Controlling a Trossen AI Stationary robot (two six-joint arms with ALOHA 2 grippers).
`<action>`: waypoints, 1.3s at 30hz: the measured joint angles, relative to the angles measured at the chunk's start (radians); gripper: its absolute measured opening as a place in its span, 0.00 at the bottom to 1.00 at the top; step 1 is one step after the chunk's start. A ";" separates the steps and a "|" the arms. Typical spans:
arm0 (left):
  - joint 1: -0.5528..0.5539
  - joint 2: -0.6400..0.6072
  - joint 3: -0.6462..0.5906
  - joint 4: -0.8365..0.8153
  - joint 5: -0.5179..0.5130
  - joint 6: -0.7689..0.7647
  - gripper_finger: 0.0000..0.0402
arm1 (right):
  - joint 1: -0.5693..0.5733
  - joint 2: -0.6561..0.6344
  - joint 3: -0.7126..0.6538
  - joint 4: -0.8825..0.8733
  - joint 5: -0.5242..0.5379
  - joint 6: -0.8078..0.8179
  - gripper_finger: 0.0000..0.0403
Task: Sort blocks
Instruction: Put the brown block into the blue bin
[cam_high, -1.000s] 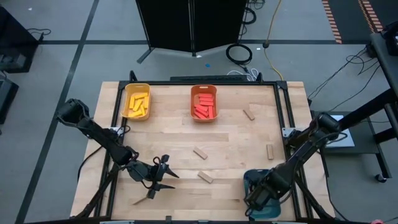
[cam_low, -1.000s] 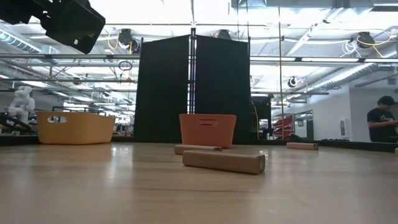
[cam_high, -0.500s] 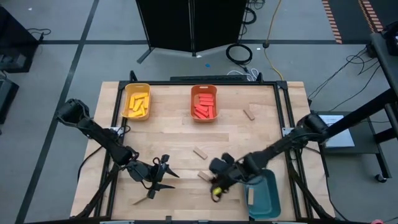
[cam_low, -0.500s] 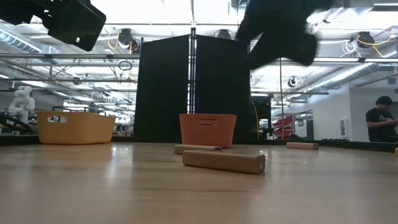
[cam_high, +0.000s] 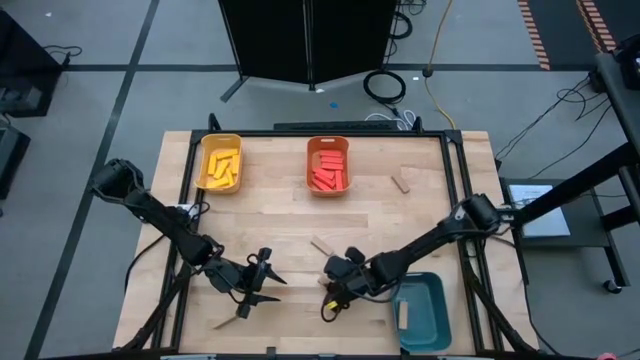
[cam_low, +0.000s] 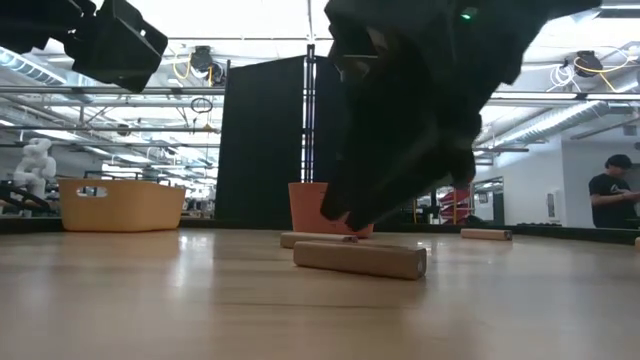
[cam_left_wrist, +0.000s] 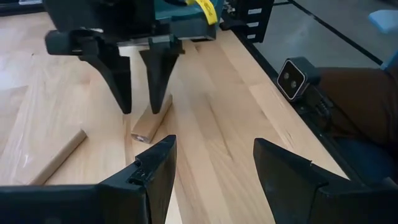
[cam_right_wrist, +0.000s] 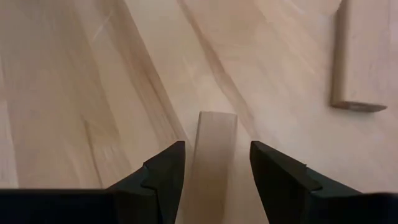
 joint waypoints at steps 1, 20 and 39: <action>0.000 0.000 0.000 0.003 0.000 0.000 0.53 | 0.004 0.005 0.000 0.000 0.002 0.004 0.43; 0.000 0.000 0.000 0.010 -0.007 0.001 0.53 | 0.056 0.095 0.001 0.036 0.137 -0.024 0.43; 0.000 0.000 0.000 0.011 -0.034 0.001 0.53 | 0.025 -0.043 -0.005 -0.079 0.048 -0.090 0.18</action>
